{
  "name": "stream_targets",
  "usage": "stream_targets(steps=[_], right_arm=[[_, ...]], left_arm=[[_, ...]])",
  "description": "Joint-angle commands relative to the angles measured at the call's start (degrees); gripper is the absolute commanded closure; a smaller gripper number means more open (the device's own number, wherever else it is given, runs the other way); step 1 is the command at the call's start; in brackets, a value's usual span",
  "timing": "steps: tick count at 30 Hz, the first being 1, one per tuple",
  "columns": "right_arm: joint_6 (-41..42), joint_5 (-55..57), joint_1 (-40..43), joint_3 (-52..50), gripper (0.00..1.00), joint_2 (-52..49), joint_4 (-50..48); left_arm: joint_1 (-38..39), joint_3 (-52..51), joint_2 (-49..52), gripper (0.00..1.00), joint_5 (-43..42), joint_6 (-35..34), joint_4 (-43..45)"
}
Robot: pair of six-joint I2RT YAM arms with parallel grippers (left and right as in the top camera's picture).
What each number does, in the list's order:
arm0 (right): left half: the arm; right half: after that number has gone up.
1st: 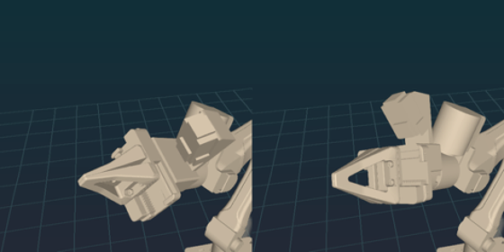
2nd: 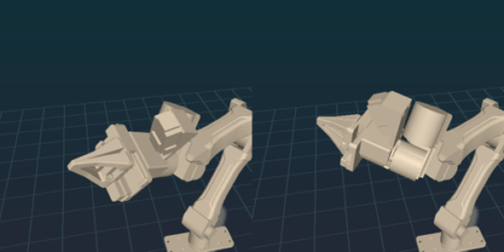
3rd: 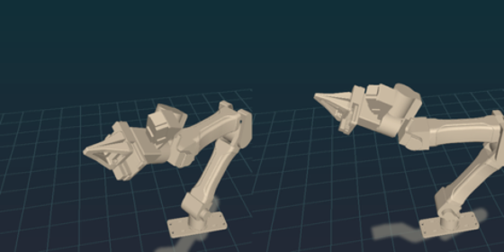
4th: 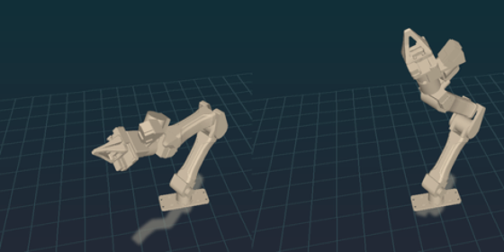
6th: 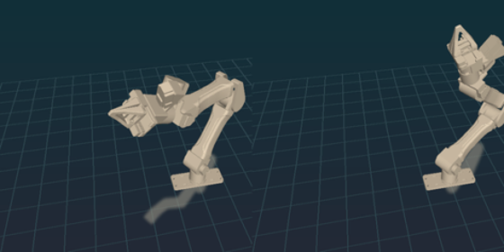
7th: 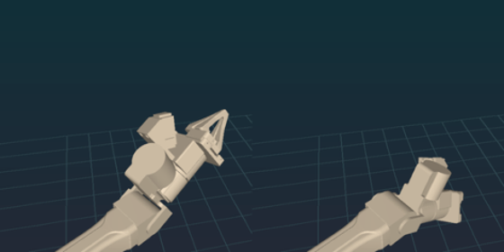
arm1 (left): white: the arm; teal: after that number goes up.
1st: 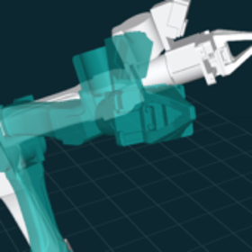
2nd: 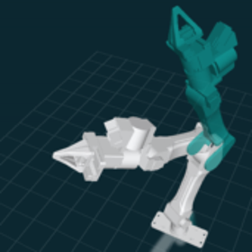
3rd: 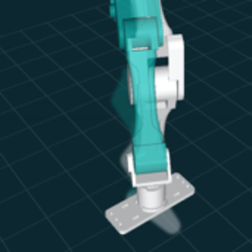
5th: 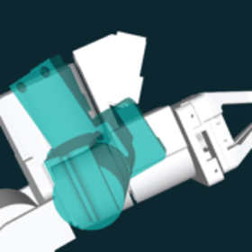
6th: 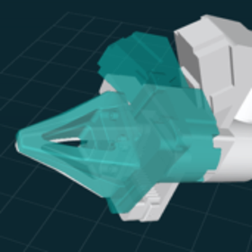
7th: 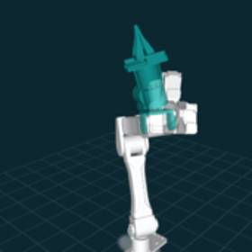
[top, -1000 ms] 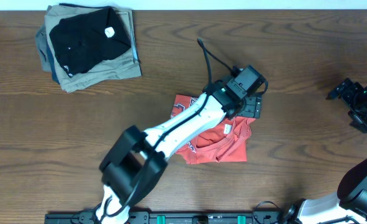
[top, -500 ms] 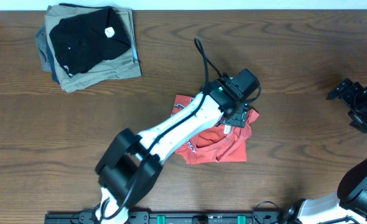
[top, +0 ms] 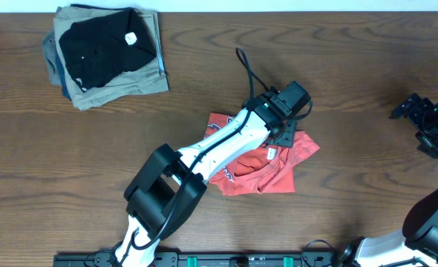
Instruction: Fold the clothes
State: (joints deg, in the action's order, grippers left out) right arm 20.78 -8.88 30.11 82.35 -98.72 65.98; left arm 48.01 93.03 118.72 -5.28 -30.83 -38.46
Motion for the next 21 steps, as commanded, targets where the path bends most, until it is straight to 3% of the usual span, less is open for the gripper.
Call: stream_targets(steps=[1, 5, 21], right_arm=[[-0.1, 0.5, 0.5, 0.7, 0.01, 1.0, 0.0], [-0.1, 0.5, 0.5, 0.7, 0.01, 1.0, 0.0], [-0.1, 0.5, 0.5, 0.7, 0.01, 1.0, 0.0]], left_arm=[[0.0, -0.1, 0.7, 0.66, -0.3, -0.8, 0.7], [0.0, -0.1, 0.9, 0.94, -0.3, -1.2, 2.3], [0.9, -0.1, 2.6, 0.94, -4.6, -5.7, 14.5]])
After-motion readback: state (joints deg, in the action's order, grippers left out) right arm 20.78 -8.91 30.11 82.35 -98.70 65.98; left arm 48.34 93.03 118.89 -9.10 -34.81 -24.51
